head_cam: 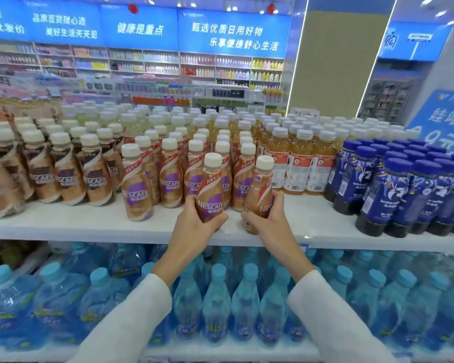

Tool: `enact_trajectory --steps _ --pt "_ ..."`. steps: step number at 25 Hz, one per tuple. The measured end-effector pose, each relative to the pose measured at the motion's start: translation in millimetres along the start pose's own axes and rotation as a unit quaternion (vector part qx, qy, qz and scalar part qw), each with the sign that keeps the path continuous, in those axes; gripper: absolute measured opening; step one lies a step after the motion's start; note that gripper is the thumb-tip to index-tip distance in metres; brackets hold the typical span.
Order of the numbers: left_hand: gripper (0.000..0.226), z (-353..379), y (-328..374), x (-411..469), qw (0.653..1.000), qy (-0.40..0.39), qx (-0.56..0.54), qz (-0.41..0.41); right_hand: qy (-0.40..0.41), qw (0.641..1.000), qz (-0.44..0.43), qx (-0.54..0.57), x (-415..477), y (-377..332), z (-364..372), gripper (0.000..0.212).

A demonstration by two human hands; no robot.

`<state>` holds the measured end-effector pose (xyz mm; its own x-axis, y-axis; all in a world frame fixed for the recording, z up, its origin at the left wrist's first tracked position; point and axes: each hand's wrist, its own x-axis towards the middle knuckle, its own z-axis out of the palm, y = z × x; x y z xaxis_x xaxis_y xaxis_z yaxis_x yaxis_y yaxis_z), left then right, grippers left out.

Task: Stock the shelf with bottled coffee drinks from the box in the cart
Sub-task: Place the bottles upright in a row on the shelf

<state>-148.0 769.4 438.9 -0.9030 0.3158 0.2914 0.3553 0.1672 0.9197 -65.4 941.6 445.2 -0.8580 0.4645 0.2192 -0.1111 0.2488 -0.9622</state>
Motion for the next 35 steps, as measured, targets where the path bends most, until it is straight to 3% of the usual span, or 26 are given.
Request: enact_trajectory --steps 6,9,13,16,19,21,28,35 --pt "0.083 -5.5 -4.9 1.4 1.0 -0.007 -0.012 -0.007 -0.026 1.0 0.004 -0.01 0.5 0.8 -13.1 0.085" --pt "0.08 -16.1 -7.6 -2.3 0.999 -0.016 -0.051 -0.006 -0.027 1.0 0.0 0.0 1.3 0.1 -28.6 0.073" --pt "0.059 -14.2 -8.2 -6.9 0.998 0.005 -0.055 0.01 0.032 0.997 -0.018 -0.068 -1.8 -2.2 -22.6 0.065" --pt "0.064 -13.8 -7.6 -6.8 0.999 0.011 -0.032 0.016 0.06 0.991 -0.027 -0.118 -5.3 -5.1 -11.1 0.076" --pt "0.075 -12.6 -8.2 -10.0 0.999 0.019 -0.022 0.022 0.055 0.994 -0.029 -0.095 -11.5 -2.5 -11.6 0.077" --pt "0.08 -10.3 -6.7 -14.1 0.998 0.035 -0.04 0.021 0.064 0.994 -0.039 -0.078 -15.4 -1.3 -12.2 0.071" --pt "0.064 -1.9 -5.2 -26.2 0.994 0.097 -0.038 0.022 0.068 0.994 -0.059 -0.069 -22.1 -6.1 19.3 0.059" --pt "0.069 -44.4 -24.3 -20.6 0.981 0.185 0.053 0.036 0.061 0.991 -0.092 -0.071 -15.1 -12.7 82.8 0.057"
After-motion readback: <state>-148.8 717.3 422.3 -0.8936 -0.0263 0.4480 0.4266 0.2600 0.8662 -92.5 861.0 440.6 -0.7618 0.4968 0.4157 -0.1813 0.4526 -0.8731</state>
